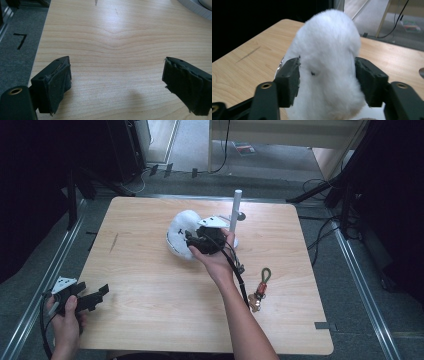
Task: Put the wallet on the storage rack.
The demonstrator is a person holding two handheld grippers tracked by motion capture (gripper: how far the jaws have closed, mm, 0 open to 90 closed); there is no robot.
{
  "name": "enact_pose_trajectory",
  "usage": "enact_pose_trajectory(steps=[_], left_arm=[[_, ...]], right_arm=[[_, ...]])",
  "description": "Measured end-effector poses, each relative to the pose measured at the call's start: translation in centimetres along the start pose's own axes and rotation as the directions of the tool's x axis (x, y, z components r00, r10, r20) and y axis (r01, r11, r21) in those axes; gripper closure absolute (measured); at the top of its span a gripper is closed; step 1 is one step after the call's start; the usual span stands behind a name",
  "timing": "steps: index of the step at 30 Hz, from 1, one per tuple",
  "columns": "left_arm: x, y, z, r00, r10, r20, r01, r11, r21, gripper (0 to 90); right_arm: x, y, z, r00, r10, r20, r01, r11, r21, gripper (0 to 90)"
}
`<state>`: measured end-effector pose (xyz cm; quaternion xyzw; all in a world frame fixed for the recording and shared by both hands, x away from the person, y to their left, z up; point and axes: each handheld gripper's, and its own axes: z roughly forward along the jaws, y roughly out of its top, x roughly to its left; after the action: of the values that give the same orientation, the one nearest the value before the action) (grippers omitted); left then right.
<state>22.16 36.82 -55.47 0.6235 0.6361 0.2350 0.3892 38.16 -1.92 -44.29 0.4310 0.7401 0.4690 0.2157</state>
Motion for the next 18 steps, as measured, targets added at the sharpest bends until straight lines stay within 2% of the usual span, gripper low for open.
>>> enact_pose_trajectory(steps=[5, 7, 8, 9, 10, 12, 14, 16, 18], left_arm=[[0.0, 0.0, 0.0, 1.0, 0.001, 0.001, -0.001, 1.0, 0.003, 9.4], [0.0, 0.0, 0.0, 1.0, 0.002, 0.0, -0.002, 1.0, 0.004, 9.4], [0.0, 0.0, 0.0, 1.0, 0.002, 0.001, -0.002, 1.0, 0.004, 9.4], [0.0, 0.0, 0.0, 1.0, 0.003, 0.001, -0.003, 1.0, 0.004, 9.4], [0.0, 0.0, 0.0, 1.0, 0.003, 0.001, -0.003, 1.0, 0.004, 9.4], [0.0, 0.0, 0.0, 1.0, 0.002, 0.001, -0.002, 1.0, 0.004, 9.4], [0.0, 0.0, 0.0, 1.0, 0.002, 0.001, -0.002, 1.0, 0.004, 9.4], [0.0, 0.0, 0.0, 1.0, 0.002, 0.001, -0.002, 1.0, 0.004, 9.4], [0.0, 0.0, 0.0, 1.0, 0.002, 0.001, -0.002, 1.0, 0.004, 9.4]], right_arm=[[-0.4, -0.8, 0.5, 0.9995, 0.023, 0.023, -0.024, 0.998, 0.055, 30.7], [-0.6, -1.1, 0.7, 0.9989, 0.045, 0.014, -0.046, 0.997, 0.069, 30.5], [-0.8, -1.2, 0.9, 0.9977, 0.068, -0.005, -0.067, 0.995, 0.078, 31.6], [-0.9, -1.3, 1.0, 0.9968, 0.079, -0.017, -0.077, 0.994, 0.081, 34.0], [-0.9, -1.4, 1.0, 0.9953, 0.091, -0.033, -0.088, 0.993, 0.083, 40.2], [-0.9, -1.5, 1.1, 0.9943, 0.089, -0.059, -0.084, 0.993, 0.085, 47.0], [-0.5, -1.7, 1.3, 0.9971, 0.057, -0.05, -0.053, 0.994, 0.091, 54.8], [-0.3, -1.8, 1.4, 0.9988, 0.028, -0.04, -0.025, 0.995, 0.093, 67.4], [-0.1, -1.8, 1.2, 0.9995, 0.0, -0.033, 0.002, 0.997, 0.077, 74.3]])
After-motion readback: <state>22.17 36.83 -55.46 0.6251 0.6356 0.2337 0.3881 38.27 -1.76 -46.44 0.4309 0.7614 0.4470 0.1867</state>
